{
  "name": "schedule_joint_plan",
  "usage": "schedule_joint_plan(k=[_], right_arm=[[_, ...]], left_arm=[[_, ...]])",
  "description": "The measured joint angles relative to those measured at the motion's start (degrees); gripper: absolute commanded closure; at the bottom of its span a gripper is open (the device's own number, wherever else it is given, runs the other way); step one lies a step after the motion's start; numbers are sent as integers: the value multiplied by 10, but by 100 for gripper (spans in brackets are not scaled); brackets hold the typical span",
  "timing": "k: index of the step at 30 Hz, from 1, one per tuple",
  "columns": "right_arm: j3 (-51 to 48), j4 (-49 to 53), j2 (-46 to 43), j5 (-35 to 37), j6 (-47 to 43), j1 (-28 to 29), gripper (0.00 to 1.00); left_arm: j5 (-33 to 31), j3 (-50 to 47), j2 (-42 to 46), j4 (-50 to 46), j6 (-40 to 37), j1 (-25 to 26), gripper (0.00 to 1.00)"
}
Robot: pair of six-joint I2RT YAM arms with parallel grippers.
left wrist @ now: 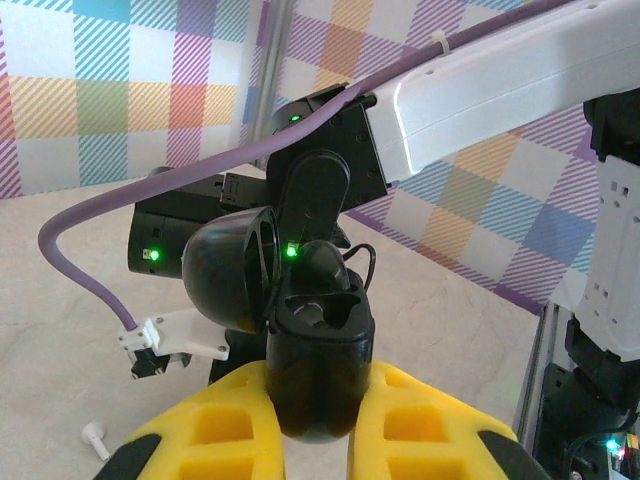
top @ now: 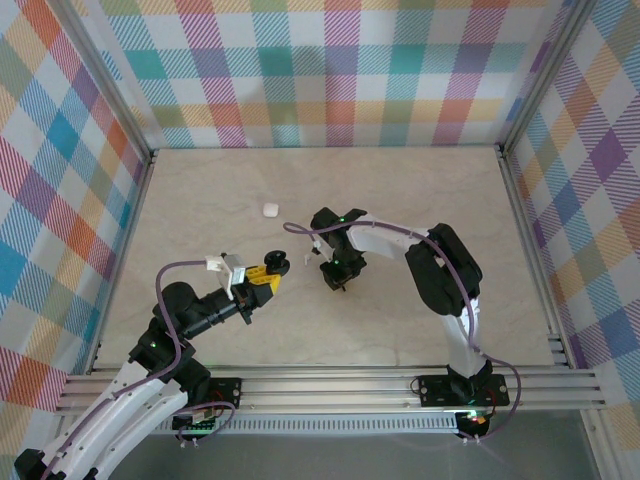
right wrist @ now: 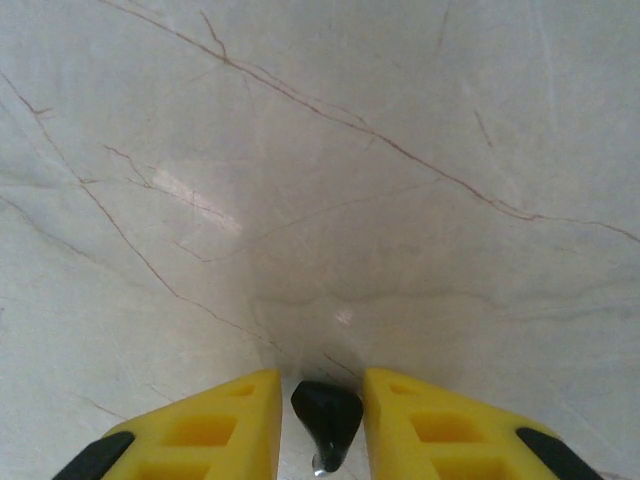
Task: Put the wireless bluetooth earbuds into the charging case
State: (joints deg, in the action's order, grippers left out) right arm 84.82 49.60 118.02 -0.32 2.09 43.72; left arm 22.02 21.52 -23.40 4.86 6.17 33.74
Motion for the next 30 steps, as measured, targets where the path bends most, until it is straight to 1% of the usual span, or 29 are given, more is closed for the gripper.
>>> schedule_joint_plan(k=[3, 7, 9, 14, 17, 23, 27, 30], right_arm=[[0, 2, 0, 5, 0, 2, 70], [1, 3, 0, 16, 2, 2, 78], [1, 3, 0, 16, 3, 2, 81], [0, 3, -3, 19, 5, 2, 82], [-12, -3, -21, 23, 9, 2, 83], [-43, -23, -129, 47, 23, 2, 83], [-64, -49, -222, 66, 33, 1, 84], [-81, -73, -285, 65, 35, 1, 84]], left_arm=[[0, 0, 4, -2, 0, 0, 100], [0, 0, 7, -2, 0, 0, 100], [-2, 0, 7, -2, 0, 0, 100], [-4, 0, 6, -7, 2, 0, 100], [-4, -5, 9, 2, 2, 0, 100], [-1, -17, 15, 8, -8, 0, 100], [-5, -8, 7, -21, -27, 0, 100], [-6, -6, 2, -24, -35, 0, 100]])
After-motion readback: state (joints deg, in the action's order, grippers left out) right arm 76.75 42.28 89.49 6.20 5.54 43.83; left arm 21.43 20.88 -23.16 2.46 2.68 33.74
